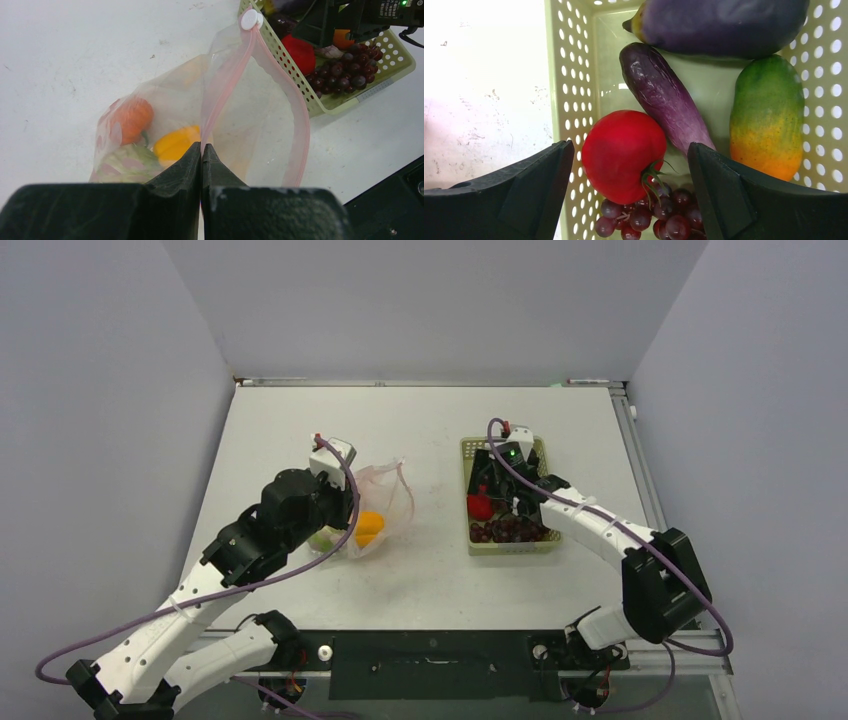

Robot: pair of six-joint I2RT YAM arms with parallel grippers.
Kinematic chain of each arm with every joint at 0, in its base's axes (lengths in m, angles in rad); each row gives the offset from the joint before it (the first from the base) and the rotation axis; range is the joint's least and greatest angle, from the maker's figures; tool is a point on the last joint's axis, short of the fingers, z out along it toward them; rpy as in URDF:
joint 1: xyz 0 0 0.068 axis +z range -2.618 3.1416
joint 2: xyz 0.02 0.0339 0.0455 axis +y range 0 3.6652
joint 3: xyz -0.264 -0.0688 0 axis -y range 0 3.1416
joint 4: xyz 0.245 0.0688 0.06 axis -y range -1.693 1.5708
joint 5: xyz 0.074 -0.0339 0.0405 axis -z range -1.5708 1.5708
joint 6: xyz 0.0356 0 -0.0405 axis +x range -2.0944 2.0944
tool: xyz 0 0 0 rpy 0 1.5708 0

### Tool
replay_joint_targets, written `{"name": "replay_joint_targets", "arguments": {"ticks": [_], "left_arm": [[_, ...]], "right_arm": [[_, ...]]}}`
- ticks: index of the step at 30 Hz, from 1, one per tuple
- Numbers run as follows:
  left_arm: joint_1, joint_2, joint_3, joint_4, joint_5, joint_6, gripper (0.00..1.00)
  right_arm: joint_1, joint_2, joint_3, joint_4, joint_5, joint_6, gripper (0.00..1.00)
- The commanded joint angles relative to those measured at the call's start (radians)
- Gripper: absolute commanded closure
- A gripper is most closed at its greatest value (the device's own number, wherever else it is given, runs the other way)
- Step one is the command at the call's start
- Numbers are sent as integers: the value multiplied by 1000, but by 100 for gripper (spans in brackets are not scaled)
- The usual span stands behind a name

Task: Place the food in the zip-top bag and seal the zipper
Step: Pick up the fake vegetable from the bin.

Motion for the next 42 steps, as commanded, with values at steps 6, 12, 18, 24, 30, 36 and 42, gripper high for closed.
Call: {"name": "replay_joint_targets", "arguments": {"ticks": [6,12,18,24,30,36,42], "left_arm": [[7,-7,5,44,-4,4,100],[7,-7,5,45,-2,4,100],[6,-4,5,46,-1,4,100],[6,-5,5,45,-2,4,100],[6,-7,5,44,-5,4,100],[6,-8,5,45,-5,4,100],[6,-10,5,44,-4,4,100]], "right_arm": [[-4,40,-25,75,-34,29,16],[3,52,-53,89,-43,36,17],[4,65,-69,112,-54,39,21],[6,102,-75,139,-72,45,26],[7,92,-82,145,-79,40,41],[7,47,-81,123,-63,34,57],[7,-25,-63,74,-32,21,60]]}}
